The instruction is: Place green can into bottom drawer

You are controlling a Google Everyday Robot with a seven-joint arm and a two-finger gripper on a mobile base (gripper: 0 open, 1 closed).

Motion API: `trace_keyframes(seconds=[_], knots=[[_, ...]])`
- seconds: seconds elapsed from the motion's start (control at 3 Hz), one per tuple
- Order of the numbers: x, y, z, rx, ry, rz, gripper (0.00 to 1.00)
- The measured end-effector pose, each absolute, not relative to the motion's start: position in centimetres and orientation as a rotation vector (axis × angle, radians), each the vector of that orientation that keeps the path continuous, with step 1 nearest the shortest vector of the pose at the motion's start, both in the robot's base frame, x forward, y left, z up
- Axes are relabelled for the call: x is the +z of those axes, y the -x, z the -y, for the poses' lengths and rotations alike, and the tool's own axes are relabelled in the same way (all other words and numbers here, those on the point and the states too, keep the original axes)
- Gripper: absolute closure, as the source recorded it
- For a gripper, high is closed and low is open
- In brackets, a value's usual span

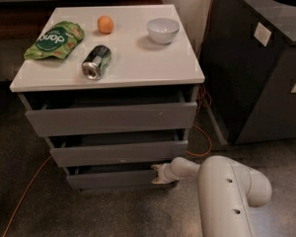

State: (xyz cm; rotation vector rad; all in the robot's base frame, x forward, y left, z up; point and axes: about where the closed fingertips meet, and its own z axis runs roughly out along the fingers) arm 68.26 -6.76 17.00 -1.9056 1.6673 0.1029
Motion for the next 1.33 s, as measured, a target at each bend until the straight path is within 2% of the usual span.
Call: trace_keyframes(seconds=[0.67,1.0,1.33], knots=[[17.3,-67.2,7.1,0.105,1.892,-1.677,0.92],[17.3,-67.2,7.1,0.105,1.892,-1.677,1.0],[17.2,-64.0,6.6,0.145,1.879,-1.682,1.0]])
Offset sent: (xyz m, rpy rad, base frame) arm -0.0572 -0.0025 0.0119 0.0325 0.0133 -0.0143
